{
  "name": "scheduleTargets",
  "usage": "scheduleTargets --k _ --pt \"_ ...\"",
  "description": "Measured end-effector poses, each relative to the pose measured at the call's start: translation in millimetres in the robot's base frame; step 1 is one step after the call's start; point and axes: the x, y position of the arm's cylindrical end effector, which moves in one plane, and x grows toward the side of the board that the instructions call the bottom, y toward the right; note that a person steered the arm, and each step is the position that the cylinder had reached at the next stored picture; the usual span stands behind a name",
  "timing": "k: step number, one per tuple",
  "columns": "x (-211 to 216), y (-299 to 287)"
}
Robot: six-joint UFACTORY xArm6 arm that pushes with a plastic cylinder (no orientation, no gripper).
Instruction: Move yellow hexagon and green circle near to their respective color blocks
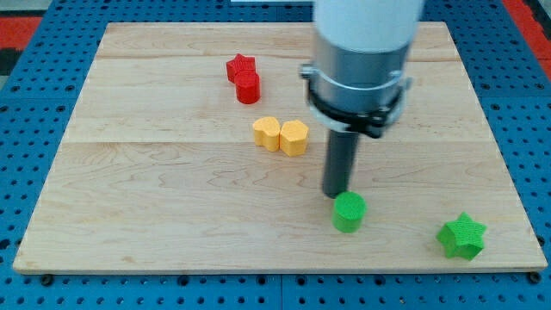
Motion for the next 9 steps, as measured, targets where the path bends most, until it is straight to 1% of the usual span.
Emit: scheduleTargets --k 1,2,3,4,5,6,7,9 --pt "3.1 5.1" --pt "15.6 -31.4" --pt "42.2 -29.5" --pt "53.2 7.8" --pt "53.3 41.4" --pt "62.5 38.1" --pt "72.5 15.5" --pt "76.5 13.7"
